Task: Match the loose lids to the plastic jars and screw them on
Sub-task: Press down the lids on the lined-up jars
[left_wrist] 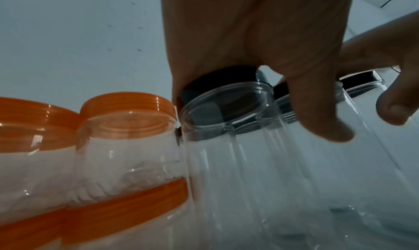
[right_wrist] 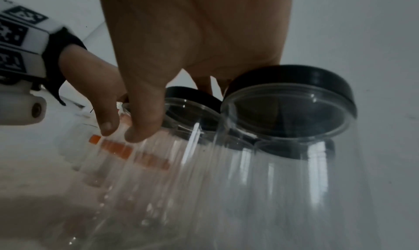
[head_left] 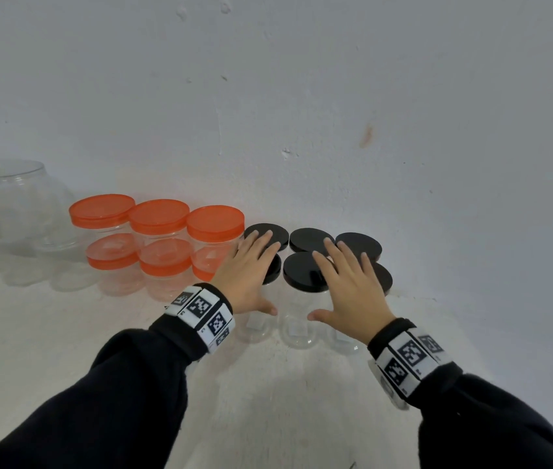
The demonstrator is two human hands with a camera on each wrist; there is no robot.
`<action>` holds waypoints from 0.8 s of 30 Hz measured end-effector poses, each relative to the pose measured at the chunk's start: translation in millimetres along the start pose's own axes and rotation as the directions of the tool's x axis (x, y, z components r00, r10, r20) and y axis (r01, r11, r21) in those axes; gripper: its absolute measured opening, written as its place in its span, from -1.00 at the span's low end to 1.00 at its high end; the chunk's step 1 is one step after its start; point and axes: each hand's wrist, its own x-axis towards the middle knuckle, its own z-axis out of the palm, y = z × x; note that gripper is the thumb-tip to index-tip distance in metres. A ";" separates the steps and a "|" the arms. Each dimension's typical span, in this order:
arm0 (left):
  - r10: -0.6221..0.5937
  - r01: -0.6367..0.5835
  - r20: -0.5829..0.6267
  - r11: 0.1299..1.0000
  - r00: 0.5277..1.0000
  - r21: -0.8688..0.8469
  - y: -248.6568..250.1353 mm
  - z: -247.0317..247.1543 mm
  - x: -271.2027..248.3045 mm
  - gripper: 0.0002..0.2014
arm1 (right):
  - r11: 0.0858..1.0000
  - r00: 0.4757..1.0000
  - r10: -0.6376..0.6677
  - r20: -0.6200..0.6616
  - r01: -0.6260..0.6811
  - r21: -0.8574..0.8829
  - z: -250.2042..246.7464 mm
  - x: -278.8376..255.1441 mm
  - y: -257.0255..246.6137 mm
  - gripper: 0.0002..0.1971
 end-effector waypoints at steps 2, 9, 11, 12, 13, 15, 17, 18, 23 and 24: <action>-0.014 0.013 0.032 1.000 0.999 0.020 0.9 1.4 1.6 0.13 | 1.000 1.000 0.004 0.029 -0.004 0.000 2.6 3.4 -1.9 0.00; 0.023 -0.024 0.033 0.999 0.999 0.040 -2.3 4.6 1.5 0.00 | 1.000 1.000 -0.008 0.026 0.007 0.017 7.9 4.1 -0.3 -0.11; 0.031 -0.032 0.031 0.998 0.999 0.046 -5.6 5.3 0.2 -0.01 | 1.000 1.000 -0.010 0.024 0.009 0.019 8.2 4.2 -0.3 -0.11; 0.037 -0.039 0.029 0.997 0.999 0.061 -6.6 5.7 -0.4 -0.03 | 1.000 1.000 -0.012 0.023 0.011 0.019 8.1 4.3 -0.4 -0.11; 0.044 -0.047 0.028 0.996 0.999 0.079 -7.3 6.5 -1.1 -0.04 | 1.000 1.000 -0.014 0.023 0.013 0.018 7.8 3.9 -0.4 -0.11; 0.056 -0.059 0.028 0.993 0.998 0.102 -7.4 7.7 -2.1 -0.07 | 1.000 1.000 -0.018 0.021 0.018 0.013 7.6 3.6 -0.6 -0.12; 0.069 -0.072 0.033 0.991 0.997 0.116 -7.0 8.1 -2.1 -0.10 | 1.000 1.000 -0.018 0.020 0.017 0.013 7.9 3.4 -0.5 -0.12; 0.073 -0.077 0.034 0.990 0.997 0.120 -6.8 8.2 -1.8 -0.12 | 1.000 1.000 -0.017 0.015 0.017 0.015 8.8 3.4 -0.2 -0.12; 0.078 -0.082 0.034 0.986 0.996 0.147 -4.6 8.3 -1.4 -0.14 | 1.000 1.000 -0.027 0.011 0.027 -0.008 9.9 3.5 -0.4 -0.11; 0.072 -0.077 0.039 0.986 0.997 0.147 -3.9 8.2 -1.7 -0.14 | 1.000 1.000 -0.026 0.013 0.026 -0.007 9.9 3.7 -0.6 -0.11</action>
